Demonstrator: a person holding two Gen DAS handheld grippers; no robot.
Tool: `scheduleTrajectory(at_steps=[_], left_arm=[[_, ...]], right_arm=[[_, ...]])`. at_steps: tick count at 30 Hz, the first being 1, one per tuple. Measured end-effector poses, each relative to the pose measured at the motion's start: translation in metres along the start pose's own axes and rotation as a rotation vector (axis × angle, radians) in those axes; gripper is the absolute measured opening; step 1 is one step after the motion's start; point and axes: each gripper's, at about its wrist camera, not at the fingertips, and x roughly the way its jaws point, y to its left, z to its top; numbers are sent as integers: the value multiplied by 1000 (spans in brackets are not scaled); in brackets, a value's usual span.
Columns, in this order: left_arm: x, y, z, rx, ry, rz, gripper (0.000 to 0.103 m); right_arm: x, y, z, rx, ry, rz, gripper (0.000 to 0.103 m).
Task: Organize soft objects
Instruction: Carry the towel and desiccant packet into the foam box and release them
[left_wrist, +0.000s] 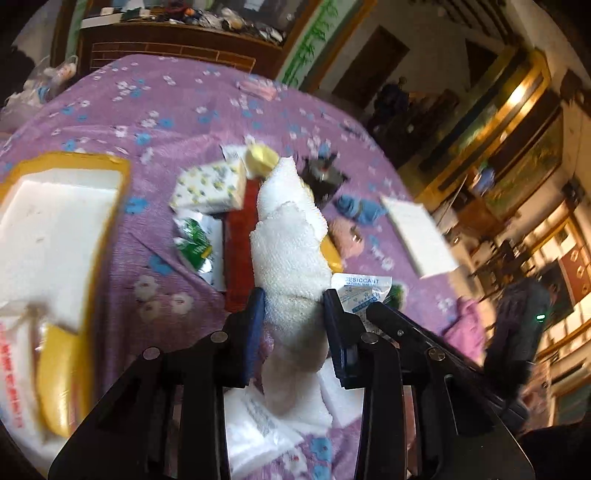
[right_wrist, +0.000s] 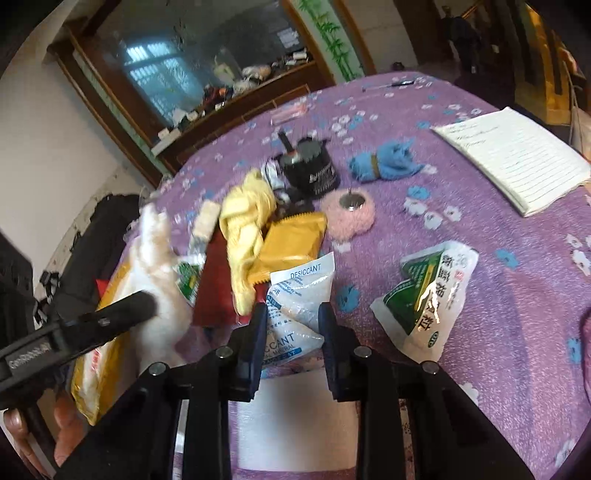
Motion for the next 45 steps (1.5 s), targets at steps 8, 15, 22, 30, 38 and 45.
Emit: scheduleTrajectory(at_steps=[8, 15, 22, 30, 38, 45], left_arm=[[-92, 31, -9, -63, -29, -23, 31], [-157, 59, -17, -107, -92, -27, 31], [-179, 100, -15, -173, -139, 39, 32], [-182, 139, 10, -178, -112, 122, 32], [-129, 185, 55, -101, 24, 244, 32], [-72, 206, 68, -76, 117, 309, 32]], right_arm=[[-47, 49, -3, -43, -87, 152, 26], [-56, 102, -20, -126, -55, 264, 26], [-27, 137, -30, -152, 57, 360, 26], [23, 166, -19, -189, 134, 363, 26], [74, 199, -10, -268, 148, 311, 26], [104, 216, -17, -360, 157, 217, 25]])
